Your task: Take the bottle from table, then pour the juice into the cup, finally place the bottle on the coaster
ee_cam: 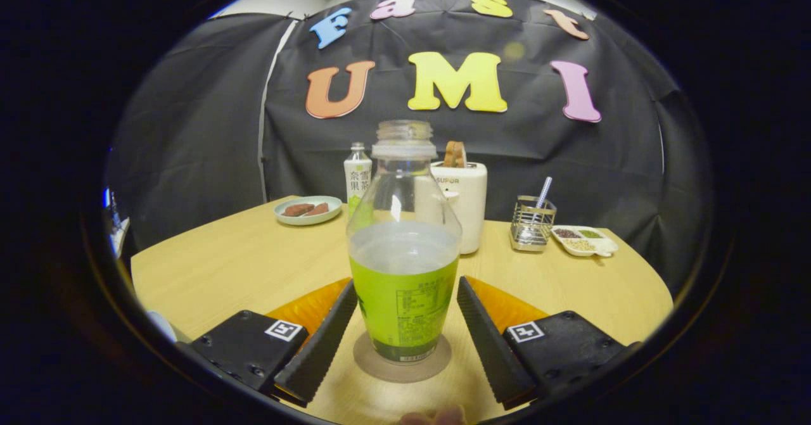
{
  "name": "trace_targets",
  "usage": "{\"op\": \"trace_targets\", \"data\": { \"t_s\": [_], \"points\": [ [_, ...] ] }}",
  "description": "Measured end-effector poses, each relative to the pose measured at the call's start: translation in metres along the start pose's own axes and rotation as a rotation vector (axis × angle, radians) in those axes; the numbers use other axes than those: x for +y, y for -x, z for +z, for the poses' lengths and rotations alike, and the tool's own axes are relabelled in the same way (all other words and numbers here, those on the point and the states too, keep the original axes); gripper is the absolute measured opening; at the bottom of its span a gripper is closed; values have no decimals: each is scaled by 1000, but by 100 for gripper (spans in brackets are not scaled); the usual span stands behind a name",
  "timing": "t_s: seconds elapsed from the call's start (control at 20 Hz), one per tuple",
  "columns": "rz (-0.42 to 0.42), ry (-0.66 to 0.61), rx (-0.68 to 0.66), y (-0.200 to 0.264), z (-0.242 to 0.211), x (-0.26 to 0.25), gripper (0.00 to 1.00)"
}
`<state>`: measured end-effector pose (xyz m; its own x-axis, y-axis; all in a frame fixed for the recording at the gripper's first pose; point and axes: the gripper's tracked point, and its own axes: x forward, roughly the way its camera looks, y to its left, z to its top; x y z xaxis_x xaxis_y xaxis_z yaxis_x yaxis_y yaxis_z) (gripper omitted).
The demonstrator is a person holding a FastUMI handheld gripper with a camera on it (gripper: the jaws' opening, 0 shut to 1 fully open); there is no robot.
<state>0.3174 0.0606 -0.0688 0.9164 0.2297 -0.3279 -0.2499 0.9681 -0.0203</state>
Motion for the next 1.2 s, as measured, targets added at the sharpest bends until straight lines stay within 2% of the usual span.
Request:
{"op": "trace_targets", "data": {
  "t_s": [0.3,0.85,1.2],
  "points": [
    [-12,18,-36,44,10,5,100],
    [-68,41,-186,171,34,21,100],
    [-188,41,-258,244,23,29,100]
  ]
}}
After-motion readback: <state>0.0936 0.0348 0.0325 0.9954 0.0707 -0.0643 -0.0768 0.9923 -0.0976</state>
